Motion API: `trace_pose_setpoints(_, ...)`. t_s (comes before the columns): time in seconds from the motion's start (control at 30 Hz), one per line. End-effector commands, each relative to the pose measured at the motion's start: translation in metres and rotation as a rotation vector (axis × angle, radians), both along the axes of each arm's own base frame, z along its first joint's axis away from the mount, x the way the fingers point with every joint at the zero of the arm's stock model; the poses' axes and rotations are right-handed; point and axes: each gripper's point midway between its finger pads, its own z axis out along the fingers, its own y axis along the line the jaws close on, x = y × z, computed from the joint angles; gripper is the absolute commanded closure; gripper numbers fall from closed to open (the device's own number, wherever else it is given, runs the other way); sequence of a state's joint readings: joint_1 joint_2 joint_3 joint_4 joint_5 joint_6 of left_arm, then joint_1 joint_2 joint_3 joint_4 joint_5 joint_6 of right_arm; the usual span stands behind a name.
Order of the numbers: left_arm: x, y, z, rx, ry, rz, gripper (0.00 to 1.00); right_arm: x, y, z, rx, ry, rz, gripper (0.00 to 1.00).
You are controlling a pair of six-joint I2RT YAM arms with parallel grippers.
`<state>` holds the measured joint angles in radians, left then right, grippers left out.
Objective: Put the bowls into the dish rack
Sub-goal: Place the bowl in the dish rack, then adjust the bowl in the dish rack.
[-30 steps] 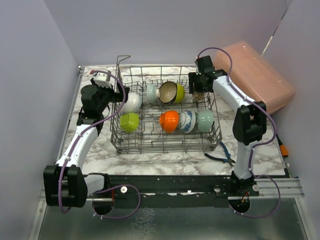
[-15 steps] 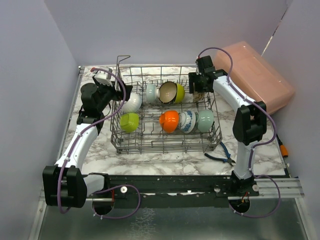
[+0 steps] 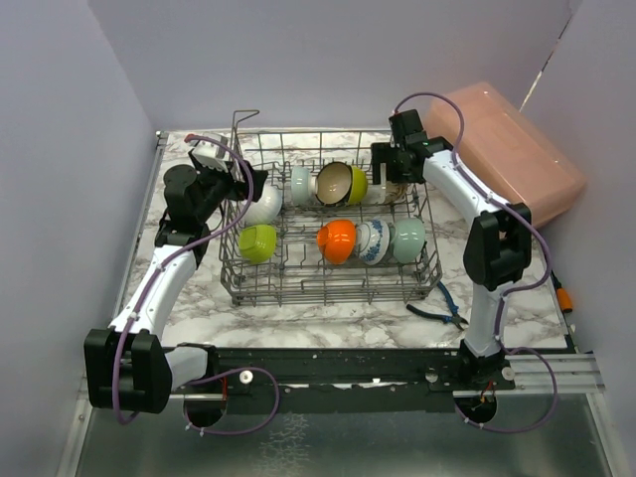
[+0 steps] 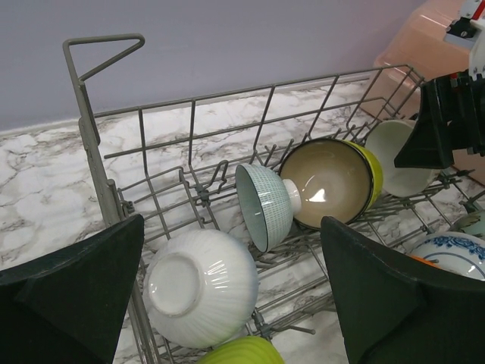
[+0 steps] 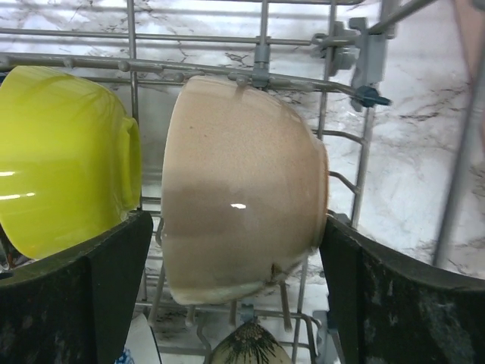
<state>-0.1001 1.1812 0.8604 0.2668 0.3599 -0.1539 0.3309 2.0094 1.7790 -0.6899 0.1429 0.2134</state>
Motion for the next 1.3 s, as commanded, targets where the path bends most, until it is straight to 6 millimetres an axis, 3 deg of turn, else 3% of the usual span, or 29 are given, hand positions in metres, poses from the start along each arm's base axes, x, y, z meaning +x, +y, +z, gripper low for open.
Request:
trace_pose_setpoints(0.0, -0.003, -0.010, 0.027, -0.010, -0.058, -0.044, 0.01, -0.007, -0.045, 0.053, -0.106, -0.069, -0.100, 0.05)
trace_pose_setpoints(0.27, -0.001, -0.021, 0.029, -0.001, -0.051, -0.069, 0.01, -0.008, -0.059, 0.108, -0.129, -0.169, -0.162, 0.02)
trace_pose_setpoints(0.43, -0.002, -0.031, 0.030, 0.013, -0.050, -0.078, 0.01, -0.010, -0.042, 0.114, -0.068, -0.165, -0.094, 0.02)
trace_pose_setpoints(0.6, -0.004, -0.046, 0.029, 0.033, -0.040, -0.109, 0.01, -0.016, -0.022, 0.101, -0.018, -0.116, -0.024, 0.07)
trace_pose_setpoints(0.8, -0.010, -0.074, 0.028, 0.060, -0.032, -0.154, 0.01, -0.021, -0.002, 0.071, 0.036, -0.041, 0.040, 0.21)
trace_pose_setpoints(0.97, -0.017, -0.101, 0.024, 0.076, -0.022, -0.203, 0.01, -0.022, -0.008, 0.045, -0.021, 0.010, 0.017, 0.24)
trace_pose_setpoints(1.17, -0.024, -0.122, 0.019, 0.076, -0.009, -0.245, 0.01, -0.021, -0.014, 0.025, -0.067, 0.041, 0.002, 0.24)
trace_pose_setpoints(1.27, -0.027, -0.130, 0.019, 0.078, -0.009, -0.264, 0.01, -0.018, -0.014, 0.015, -0.076, 0.052, 0.000, 0.29)
